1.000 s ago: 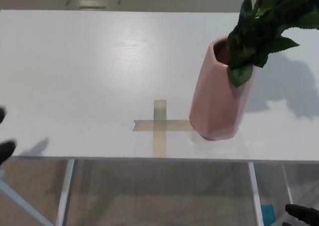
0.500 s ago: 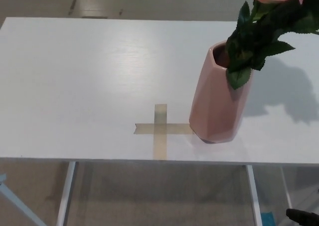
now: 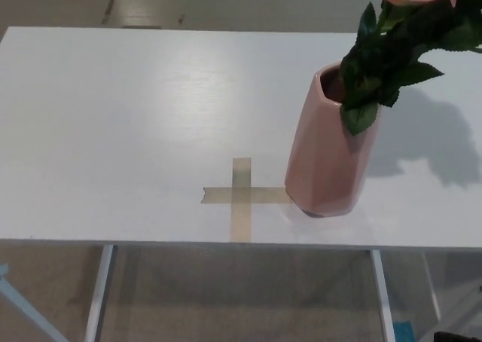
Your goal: Use the left hand to pick up the rose and then lift and insert it into the pink vase.
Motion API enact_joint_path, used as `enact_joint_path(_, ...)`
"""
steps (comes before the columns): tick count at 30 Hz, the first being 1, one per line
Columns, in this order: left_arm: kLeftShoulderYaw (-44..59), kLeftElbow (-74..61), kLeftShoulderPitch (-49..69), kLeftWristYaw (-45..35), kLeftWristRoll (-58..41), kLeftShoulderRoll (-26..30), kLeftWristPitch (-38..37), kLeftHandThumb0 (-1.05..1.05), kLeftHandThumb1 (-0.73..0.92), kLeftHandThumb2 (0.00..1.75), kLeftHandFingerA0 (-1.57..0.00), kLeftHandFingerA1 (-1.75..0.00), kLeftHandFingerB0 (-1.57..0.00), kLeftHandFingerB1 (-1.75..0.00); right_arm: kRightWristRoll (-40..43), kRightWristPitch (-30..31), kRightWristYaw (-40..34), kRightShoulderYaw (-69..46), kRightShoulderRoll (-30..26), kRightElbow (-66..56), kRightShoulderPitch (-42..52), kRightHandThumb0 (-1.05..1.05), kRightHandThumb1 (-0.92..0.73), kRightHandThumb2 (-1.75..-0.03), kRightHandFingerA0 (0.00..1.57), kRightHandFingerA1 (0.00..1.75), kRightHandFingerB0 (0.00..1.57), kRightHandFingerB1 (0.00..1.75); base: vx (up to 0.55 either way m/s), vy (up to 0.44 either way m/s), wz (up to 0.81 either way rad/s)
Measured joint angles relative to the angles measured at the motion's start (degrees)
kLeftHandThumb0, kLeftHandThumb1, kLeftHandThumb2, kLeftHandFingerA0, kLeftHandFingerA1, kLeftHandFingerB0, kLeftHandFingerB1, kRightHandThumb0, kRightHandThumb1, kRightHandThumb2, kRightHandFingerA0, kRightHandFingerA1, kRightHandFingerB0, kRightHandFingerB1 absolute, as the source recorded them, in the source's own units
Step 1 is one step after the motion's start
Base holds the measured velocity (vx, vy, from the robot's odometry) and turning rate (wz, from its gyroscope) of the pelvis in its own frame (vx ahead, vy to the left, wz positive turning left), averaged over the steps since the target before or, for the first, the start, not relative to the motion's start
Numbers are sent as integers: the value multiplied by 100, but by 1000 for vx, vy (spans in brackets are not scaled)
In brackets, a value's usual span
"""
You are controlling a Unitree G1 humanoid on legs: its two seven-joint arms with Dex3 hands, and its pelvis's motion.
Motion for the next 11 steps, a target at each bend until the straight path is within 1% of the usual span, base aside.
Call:
enact_joint_path(3, -99, 635, -360, 302, 96, -1, -86, -61, 40, 73, -4, -31, -8, -26, -3, 0, 1, 16, 0, 0, 49, -19, -60, -57, 63, 51, 59, 49, 0, 0, 0)
enact_joint_path(4, -118, 793, -443, 374, 114, -2, -119, -60, 41, 72, -6, -31, -8, -27, -3, 0, 1, 18, 0, 0, 67, -19, -60, -57, 63, 51, 59, 49, 0, 0, 0)
enact_joint_path(7, -198, 1452, -697, 696, 194, -6, -316, -62, 42, 70, -7, -35, -10, -30, -3, 0, 1, 30, 0, 1, 129, -19, -60, -57, 63, 51, 58, 49, 0, 0, 0)
enact_joint_path(8, -257, 1724, -777, 852, 243, -7, -440, -32, 31, 88, -1, -49, 0, -47, -2, 0, 1, 37, 0, 1, 141, -19, -60, -57, 63, 51, 58, 49, 0, 0, 0)
enact_joint_path(11, -383, 2107, -867, 1095, 344, -8, -670, -32, 31, 88, -1, -48, 0, -47, -1, 0, 4, 40, 0, 2, 140, -19, -60, -57, 63, 51, 58, 49, 0, 0, 0)
